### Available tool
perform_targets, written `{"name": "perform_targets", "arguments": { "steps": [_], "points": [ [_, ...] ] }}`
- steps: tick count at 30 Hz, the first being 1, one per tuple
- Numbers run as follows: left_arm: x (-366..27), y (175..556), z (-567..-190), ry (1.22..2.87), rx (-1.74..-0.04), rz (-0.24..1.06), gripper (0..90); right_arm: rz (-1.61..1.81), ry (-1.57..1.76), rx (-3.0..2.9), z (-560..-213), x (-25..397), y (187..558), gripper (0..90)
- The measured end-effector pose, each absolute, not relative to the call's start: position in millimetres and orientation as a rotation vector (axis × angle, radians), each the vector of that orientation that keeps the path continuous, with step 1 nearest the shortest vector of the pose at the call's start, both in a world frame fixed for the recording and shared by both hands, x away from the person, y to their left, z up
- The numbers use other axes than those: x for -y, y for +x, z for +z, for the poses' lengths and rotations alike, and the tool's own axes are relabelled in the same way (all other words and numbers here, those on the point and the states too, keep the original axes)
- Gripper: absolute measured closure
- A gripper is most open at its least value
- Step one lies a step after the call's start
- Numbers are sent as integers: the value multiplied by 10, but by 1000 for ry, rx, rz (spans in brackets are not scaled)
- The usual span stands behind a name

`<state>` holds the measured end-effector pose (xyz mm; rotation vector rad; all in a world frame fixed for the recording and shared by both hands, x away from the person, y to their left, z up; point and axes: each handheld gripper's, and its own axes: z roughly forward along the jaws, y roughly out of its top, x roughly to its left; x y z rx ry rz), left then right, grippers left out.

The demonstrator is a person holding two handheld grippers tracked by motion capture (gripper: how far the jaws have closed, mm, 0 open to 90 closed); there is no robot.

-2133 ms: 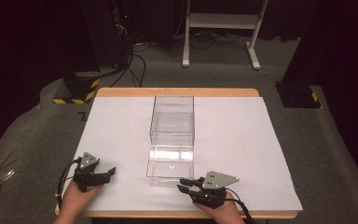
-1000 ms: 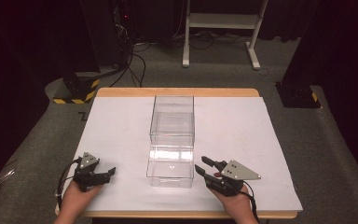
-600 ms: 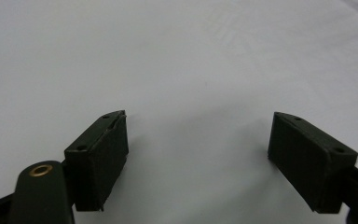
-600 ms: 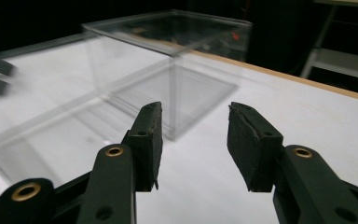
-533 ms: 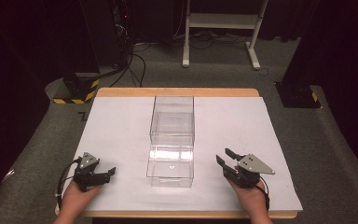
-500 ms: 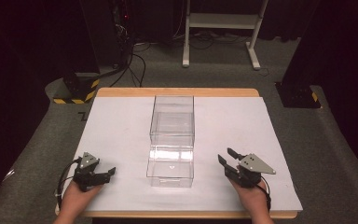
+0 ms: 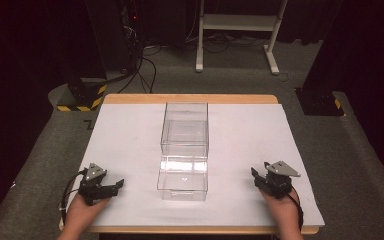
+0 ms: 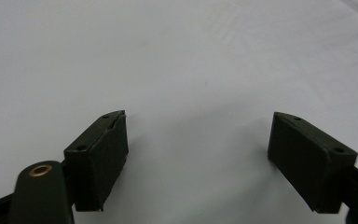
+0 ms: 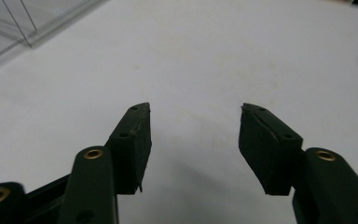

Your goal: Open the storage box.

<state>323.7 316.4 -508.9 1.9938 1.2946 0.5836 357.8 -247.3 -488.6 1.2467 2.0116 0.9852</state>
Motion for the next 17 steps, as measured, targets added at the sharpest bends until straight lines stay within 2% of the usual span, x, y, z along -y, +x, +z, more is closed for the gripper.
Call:
{"name": "perform_targets", "arguments": {
  "steps": [5,17],
  "points": [
    [-3165,3237,-5089,1994,-1294,583,203,887,1347,-2137,-5017,2426,3695,339],
    [-3162,3236,-5089,1994,-1295,586,202,901,1358,-2140,-5023,2440,3701,341]
  ]
}}
